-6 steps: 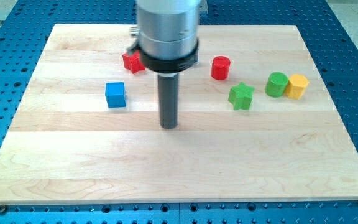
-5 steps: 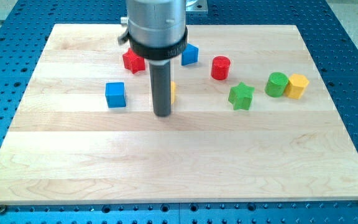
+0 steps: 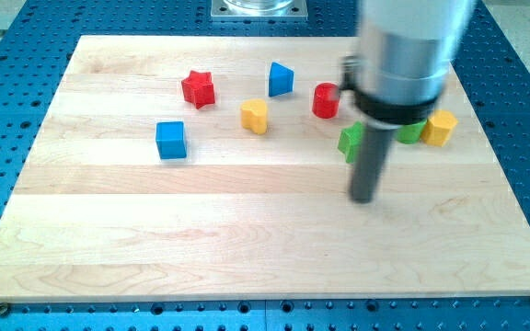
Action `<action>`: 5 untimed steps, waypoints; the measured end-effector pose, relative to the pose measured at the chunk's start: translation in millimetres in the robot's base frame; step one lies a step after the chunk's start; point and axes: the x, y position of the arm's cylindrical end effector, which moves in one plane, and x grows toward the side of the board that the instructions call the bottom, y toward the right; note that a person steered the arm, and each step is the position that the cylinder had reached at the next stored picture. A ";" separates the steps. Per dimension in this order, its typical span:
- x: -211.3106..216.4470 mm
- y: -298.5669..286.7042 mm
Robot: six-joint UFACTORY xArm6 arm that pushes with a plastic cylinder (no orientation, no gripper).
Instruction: Push the green star below the red circle
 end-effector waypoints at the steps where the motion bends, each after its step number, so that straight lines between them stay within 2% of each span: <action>1: -48.0 60.5; 2: -68.4 54.3; 5: -60.2 -58.4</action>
